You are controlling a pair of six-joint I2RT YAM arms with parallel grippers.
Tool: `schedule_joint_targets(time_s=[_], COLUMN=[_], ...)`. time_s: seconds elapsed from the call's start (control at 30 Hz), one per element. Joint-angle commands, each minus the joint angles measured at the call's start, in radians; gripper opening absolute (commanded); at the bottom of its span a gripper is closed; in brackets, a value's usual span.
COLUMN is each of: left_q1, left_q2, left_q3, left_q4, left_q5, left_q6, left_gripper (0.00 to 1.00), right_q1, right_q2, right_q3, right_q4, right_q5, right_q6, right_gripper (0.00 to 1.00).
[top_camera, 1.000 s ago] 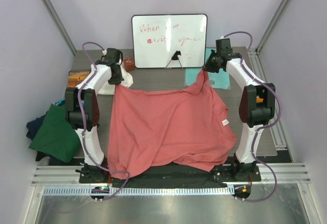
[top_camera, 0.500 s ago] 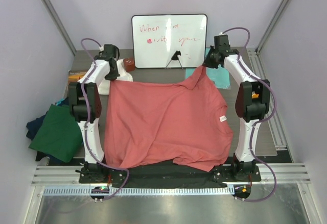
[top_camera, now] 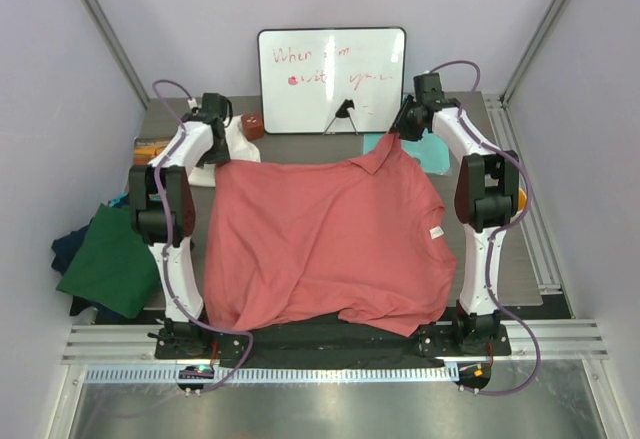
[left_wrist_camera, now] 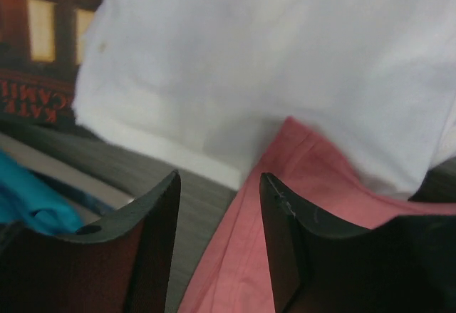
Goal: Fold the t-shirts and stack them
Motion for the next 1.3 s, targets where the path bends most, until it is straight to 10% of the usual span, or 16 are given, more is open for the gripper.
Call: schedule_joint_targets(time_s=[0.0,0.37,1.27], left_q1=[0.011,0.009,0.009], left_q2=[-0.24,-0.587,-0.682], left_q3=[-0.073,-0.352,-0.49], left_q4=[0.024,0.015,-0.016], left_q5=[-0.126,0.05,0.104], left_q6=[-0.024,-0.13,-0.11], left_gripper=[0.51,0.51,0.47], right_q1=[-0.005,0.032,0.122], right_q2=[-0.121,-0.19,-0.112], right_q3=[-0.025,-0.145,-0.271], right_q4=[0.063,0.049,0.022], right_q5=[0.152,-0.095,-0.041], right_q6=[-0.041,-0.07,-0.075], right_gripper=[0.46,0.54,0.53])
